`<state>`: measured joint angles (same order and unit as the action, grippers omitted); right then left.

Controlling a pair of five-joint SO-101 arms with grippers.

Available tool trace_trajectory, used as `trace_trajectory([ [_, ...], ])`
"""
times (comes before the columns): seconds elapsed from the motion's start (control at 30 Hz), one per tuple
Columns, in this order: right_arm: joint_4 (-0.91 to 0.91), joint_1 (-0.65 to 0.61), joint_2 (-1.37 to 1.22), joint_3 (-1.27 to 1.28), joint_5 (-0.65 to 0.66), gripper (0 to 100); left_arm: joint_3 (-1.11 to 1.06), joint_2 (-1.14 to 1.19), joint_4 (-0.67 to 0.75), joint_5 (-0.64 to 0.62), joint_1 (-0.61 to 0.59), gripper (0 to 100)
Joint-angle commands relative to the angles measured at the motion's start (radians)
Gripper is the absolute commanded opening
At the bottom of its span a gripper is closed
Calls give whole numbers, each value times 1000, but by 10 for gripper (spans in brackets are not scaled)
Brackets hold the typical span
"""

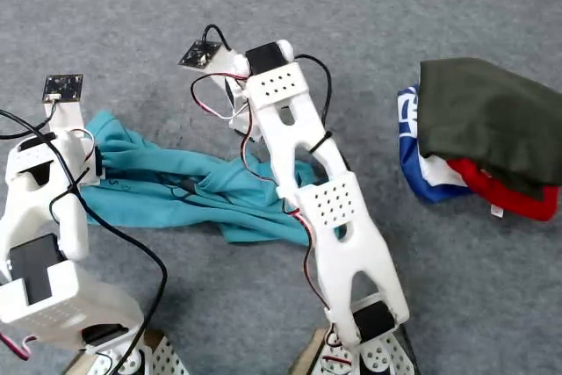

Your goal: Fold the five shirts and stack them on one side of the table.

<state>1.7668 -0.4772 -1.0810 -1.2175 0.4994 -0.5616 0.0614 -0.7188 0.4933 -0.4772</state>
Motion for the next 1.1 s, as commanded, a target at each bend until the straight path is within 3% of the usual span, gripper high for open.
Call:
trace_trajectory([
  [0.0,20,-7,117,38,-11,4,15,-25,12,2,11,19],
  [0.3,15,-90,177,245,-38,217,15,-24,12,-2,12,19],
  [0.73,-32,-71,-33,185,-91,170,15,-24,12,-2,12,19],
  [0.93,-9,-71,-71,119,-118,4,15,-24,12,-2,12,19],
  [1.07,-6,-58,-73,90,-137,4,15,-24,12,-2,12,19],
])
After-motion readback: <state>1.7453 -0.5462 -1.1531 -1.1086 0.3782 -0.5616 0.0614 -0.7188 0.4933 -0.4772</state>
